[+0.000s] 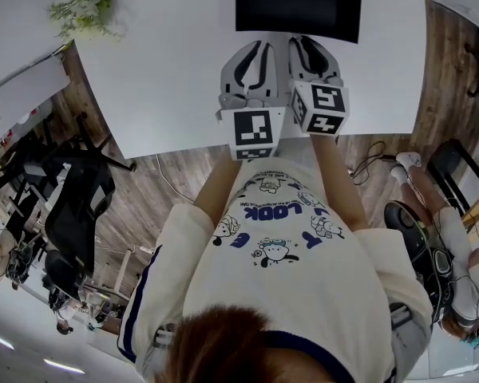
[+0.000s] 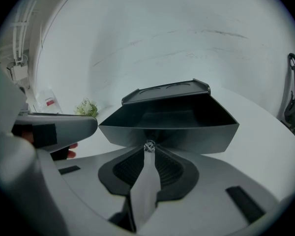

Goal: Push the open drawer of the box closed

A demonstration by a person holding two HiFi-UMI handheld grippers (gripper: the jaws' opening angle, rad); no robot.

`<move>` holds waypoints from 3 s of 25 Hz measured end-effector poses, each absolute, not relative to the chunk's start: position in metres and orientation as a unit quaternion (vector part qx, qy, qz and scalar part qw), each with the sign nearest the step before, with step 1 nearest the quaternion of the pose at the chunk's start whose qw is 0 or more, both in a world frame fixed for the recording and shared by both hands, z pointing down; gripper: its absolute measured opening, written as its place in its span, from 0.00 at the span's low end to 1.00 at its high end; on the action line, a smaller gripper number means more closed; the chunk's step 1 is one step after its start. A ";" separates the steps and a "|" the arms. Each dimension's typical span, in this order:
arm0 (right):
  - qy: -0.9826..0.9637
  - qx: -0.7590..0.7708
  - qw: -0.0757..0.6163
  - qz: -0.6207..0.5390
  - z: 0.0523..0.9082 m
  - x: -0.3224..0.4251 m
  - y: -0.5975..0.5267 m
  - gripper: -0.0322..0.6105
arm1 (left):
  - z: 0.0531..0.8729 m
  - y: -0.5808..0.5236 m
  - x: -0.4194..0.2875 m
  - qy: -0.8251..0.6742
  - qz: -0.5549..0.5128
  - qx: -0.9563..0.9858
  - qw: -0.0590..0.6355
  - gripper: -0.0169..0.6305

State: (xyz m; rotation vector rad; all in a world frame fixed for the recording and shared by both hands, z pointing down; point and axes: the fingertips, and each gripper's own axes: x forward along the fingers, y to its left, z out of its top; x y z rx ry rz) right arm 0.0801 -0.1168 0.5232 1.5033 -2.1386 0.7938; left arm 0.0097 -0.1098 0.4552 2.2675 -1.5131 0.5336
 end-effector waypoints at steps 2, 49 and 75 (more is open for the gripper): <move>-0.767 0.539 0.202 0.284 0.523 0.081 -0.121 0.18 | 0.456 -0.111 0.011 -0.536 0.189 0.802 0.182 0.10; -0.773 0.547 0.178 0.266 0.521 0.085 -0.208 0.18 | 0.472 -0.152 0.007 -0.540 0.194 0.795 0.199 0.10; -0.770 0.552 0.160 0.277 0.518 0.083 -0.218 0.21 | 0.469 -0.152 0.002 -0.545 0.185 0.792 0.204 0.10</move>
